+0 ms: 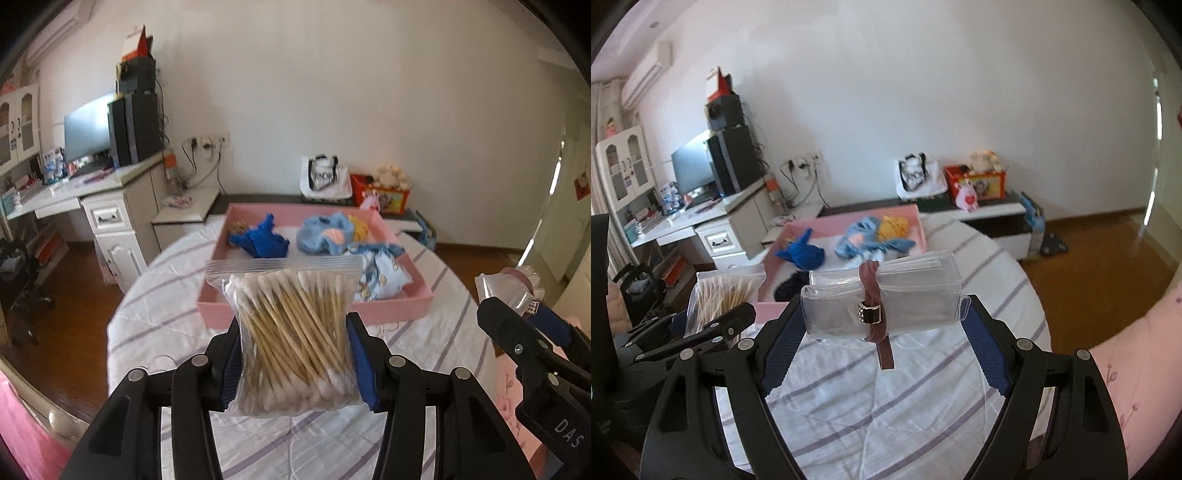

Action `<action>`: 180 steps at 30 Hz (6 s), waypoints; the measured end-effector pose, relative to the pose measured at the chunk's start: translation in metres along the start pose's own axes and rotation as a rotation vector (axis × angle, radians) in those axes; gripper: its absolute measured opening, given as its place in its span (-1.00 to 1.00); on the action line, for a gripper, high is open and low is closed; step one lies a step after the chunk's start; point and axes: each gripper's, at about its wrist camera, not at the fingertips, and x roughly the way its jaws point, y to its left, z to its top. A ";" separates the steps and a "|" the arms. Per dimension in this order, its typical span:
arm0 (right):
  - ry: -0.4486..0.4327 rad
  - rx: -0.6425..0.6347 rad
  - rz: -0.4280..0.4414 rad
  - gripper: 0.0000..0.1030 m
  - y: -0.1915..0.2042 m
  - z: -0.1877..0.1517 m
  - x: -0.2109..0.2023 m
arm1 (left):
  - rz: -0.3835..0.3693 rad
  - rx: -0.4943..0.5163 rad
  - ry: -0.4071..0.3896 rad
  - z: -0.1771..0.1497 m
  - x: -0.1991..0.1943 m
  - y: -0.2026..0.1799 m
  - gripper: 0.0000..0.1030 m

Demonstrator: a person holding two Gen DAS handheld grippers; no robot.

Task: Organize soft objects
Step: 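Lift the swab bag with left tool while right tool carries the pouch over the tray, then lower the swab bag and pouch into the pink tray and open both tools, then withdraw both tools up and back from the pink tray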

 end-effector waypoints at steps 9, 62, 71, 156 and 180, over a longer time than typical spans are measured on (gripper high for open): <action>-0.094 -0.045 0.034 0.58 0.020 0.006 -0.037 | 0.023 0.006 -0.112 -0.012 -0.066 0.004 -0.07; -0.027 -0.028 0.037 0.58 0.018 0.004 0.009 | 0.064 -0.039 -0.072 -0.013 -0.049 0.015 -0.06; 0.029 -0.021 0.034 0.58 0.021 0.013 0.054 | 0.067 -0.048 0.022 0.032 0.022 0.021 -0.07; 0.107 -0.062 -0.035 0.99 0.047 0.045 0.116 | 0.083 -0.055 0.066 0.107 0.136 0.066 0.85; -0.029 -0.116 -0.116 1.00 0.028 0.031 0.015 | 0.101 -0.019 -0.098 0.072 0.020 0.021 1.00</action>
